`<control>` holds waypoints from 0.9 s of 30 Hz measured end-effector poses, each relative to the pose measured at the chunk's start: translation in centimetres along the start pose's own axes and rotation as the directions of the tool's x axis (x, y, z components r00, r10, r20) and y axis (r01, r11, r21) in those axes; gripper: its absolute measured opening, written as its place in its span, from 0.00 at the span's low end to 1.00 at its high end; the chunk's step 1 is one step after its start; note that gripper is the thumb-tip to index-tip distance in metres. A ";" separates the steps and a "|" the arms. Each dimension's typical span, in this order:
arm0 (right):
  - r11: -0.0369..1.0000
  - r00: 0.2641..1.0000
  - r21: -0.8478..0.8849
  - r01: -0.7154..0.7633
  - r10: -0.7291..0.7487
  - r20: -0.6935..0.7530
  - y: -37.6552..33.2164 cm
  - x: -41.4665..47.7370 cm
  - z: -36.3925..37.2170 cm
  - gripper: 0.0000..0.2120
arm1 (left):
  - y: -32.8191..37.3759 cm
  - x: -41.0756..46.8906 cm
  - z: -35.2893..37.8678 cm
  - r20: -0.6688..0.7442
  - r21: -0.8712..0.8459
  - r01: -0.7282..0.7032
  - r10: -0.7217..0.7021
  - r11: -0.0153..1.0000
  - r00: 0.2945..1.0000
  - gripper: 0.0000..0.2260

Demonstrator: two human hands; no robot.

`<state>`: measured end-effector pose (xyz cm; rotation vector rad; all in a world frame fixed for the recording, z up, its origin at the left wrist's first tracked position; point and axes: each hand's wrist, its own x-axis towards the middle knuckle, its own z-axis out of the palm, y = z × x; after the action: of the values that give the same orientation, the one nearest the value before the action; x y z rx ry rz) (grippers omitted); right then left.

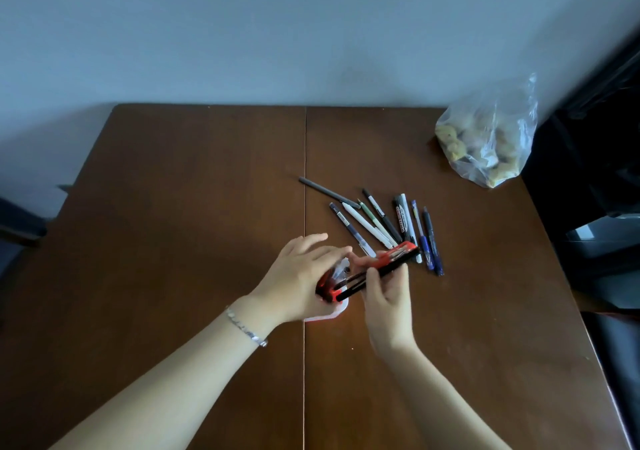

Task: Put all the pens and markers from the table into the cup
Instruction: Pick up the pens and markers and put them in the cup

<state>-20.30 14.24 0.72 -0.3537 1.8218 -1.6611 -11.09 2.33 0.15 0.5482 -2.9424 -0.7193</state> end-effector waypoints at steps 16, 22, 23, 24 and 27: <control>0.920 0.974 -0.319 0.227 -0.208 0.094 0.9 -1.8 2.3 0.24 | -0.9 -4.4 1.2 0.048 -0.420 0.253 -0.257 0.872 0.965 0.46; 0.370 0.770 -0.677 0.636 -0.356 0.529 2.7 0.0 1.3 0.25 | -0.8 -4.3 1.0 -0.004 -0.402 0.224 -0.247 0.888 0.969 0.45; 0.332 0.761 -0.686 0.648 -0.333 0.557 2.7 0.0 1.1 0.27 | -0.8 -4.3 1.0 -0.013 -0.404 0.224 -0.250 0.887 0.968 0.45; 0.340 0.750 -0.669 0.661 -0.305 0.587 2.6 0.1 0.8 0.29 | -0.9 -4.4 1.1 -0.019 -0.409 0.222 -0.251 0.885 0.968 0.44; 0.528 0.785 -0.590 0.610 -0.305 0.539 1.4 1.6 -0.5 0.30 | -1.2 -4.3 1.2 -0.009 -0.427 0.234 -0.263 0.874 0.965 0.44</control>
<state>-21.49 13.94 -1.10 -1.5520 2.1229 -0.9017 -6.86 3.39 -1.36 0.8894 -2.5557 -1.2949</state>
